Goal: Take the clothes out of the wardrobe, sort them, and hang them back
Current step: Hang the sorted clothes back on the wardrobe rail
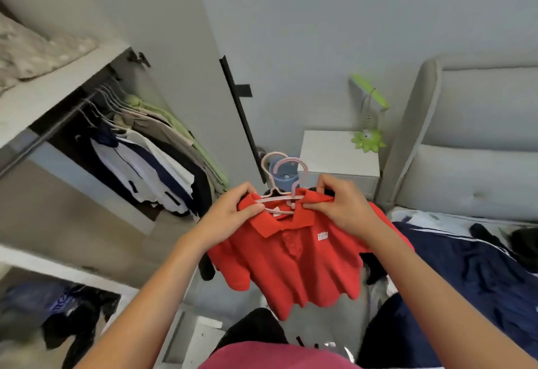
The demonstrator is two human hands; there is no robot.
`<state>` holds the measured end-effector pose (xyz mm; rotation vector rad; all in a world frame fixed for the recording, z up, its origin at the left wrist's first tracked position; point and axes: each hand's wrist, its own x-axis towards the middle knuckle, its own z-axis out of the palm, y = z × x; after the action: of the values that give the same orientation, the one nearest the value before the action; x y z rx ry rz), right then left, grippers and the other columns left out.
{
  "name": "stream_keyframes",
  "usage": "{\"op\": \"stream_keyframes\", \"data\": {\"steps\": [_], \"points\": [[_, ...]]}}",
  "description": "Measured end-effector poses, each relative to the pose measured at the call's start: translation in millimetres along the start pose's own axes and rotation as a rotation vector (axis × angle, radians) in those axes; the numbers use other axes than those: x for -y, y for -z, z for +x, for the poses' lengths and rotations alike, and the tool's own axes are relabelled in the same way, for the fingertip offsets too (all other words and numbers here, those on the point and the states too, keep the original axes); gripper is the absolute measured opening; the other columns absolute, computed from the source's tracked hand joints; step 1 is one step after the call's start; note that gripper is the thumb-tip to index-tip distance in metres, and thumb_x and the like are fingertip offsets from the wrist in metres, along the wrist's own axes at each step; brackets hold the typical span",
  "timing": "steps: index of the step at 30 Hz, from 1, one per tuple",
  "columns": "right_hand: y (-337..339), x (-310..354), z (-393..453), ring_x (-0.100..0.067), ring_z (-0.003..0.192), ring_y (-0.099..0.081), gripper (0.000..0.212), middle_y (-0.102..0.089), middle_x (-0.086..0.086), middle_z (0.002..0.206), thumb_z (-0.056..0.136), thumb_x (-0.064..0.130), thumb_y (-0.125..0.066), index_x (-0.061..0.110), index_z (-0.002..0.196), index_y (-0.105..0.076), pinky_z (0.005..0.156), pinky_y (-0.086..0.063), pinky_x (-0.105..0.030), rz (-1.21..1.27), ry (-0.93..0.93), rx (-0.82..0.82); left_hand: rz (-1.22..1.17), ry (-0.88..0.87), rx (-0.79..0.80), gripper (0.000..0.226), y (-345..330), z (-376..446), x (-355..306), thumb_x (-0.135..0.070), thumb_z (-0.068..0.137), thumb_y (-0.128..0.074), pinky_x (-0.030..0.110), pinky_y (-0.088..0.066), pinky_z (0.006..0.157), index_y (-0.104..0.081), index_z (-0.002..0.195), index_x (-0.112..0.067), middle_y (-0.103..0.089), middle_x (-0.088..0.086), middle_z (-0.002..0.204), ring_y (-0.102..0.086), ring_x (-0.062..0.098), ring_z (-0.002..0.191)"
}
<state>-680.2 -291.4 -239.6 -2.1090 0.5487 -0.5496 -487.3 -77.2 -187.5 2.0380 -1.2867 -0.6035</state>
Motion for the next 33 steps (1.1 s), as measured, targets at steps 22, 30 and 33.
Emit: {"op": "stream_keyframes", "data": {"steps": [22, 30, 33], "points": [[-237.7, 93.3, 282.6, -0.003, 0.061, -0.047, 0.049, -0.056, 0.011, 0.065, 0.067, 0.025, -0.098, 0.014, 0.072, -0.05, 0.057, -0.041, -0.02, -0.021, 0.138, 0.547, -0.113, 0.536, -0.708, 0.018, 114.3, -9.6, 173.8, -0.047, 0.096, -0.064, 0.039, -0.052, 0.089, -0.052, 0.094, -0.033, -0.06, -0.016, 0.094, -0.059, 0.0, 0.089], [-301.8, 124.4, 353.5, -0.011, 0.071, -0.056, 0.043, -0.064, -0.009, 0.078, 0.07, 0.023, -0.096, 0.016, 0.073, -0.054, 0.066, -0.054, -0.041, -0.034, 0.249, 0.761, -0.145, 0.635, -0.865, 0.023, 133.7, -8.3, 196.7, -0.048, 0.093, -0.068, 0.021, -0.047, 0.079, -0.053, 0.102, -0.033, -0.061, -0.018, 0.102, -0.061, 0.002, 0.094], [-328.0, 130.3, 373.8, -0.009, 0.069, -0.051, 0.044, -0.06, 0.001, 0.073, 0.07, 0.028, -0.096, 0.018, 0.073, -0.053, 0.067, -0.05, -0.036, -0.005, 0.325, 0.833, -0.143, 0.716, -0.921, 0.019, 145.9, -4.2, 210.1, -0.046, 0.093, -0.069, 0.023, -0.047, 0.075, -0.054, 0.096, -0.035, -0.065, -0.016, 0.098, -0.062, 0.0, 0.091]]}}
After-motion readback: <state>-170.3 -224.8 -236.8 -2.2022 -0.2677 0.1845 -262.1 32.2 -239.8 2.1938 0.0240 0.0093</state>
